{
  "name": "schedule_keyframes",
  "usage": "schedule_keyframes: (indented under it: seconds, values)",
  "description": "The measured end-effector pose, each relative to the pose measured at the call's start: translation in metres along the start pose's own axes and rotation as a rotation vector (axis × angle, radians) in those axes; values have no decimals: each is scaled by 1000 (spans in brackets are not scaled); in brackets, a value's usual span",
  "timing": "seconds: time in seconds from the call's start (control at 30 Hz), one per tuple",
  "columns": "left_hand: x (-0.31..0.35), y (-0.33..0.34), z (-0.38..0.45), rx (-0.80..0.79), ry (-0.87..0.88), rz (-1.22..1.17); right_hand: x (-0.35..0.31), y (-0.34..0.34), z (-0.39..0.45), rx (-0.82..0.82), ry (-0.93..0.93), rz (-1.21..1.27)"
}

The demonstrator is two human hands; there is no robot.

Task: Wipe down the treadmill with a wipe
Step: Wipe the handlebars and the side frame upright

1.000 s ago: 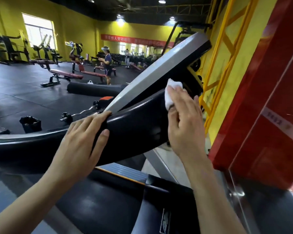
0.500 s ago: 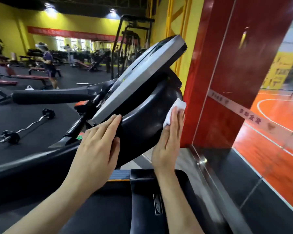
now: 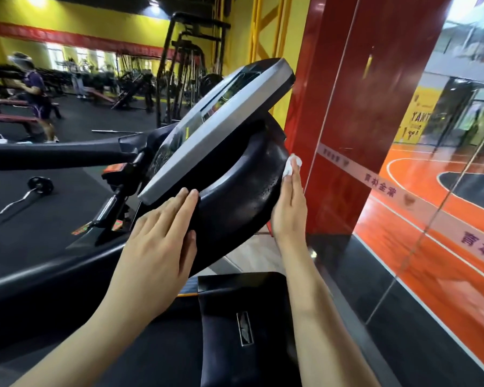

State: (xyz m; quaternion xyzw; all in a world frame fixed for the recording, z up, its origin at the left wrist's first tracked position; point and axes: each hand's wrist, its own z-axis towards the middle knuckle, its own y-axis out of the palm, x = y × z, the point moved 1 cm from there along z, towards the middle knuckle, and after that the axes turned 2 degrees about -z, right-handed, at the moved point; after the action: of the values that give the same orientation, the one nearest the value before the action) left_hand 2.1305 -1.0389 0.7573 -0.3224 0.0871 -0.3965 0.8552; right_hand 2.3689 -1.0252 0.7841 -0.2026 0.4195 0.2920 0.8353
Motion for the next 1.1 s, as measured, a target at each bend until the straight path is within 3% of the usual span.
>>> schedule_keyframes:
  seconds: [0.17,0.37,0.6,0.67,0.77,0.83,0.93,1.0,1.1]
  values:
    - [3,3,1,15,-8,12,-5,-10,-32,-45,-428,-190]
    - [6,6,-1,69,-59,67,-43,-12,54,-318,-512,-373]
    - [-36,-17,-45,26,-191,255,-66,6,-21,-533,-965,-585]
    - [-47,-22,-52,2,-150,231,-70,4,-1,-524,-933,-652]
    - [-55,-26,-53,-15,-78,172,-74,-3,42,-388,-679,-764]
    - [-60,-30,-54,-10,-23,119,-76,3,34,-350,-613,-808]
    - [-76,-37,-61,-42,40,48,-84,35,-36,-378,-735,-838]
    - [-93,-45,-70,-90,-10,45,-87,65,-96,-405,-826,-850]
    - [-115,-53,-80,-125,-23,63,-85,87,-135,-417,-822,-800]
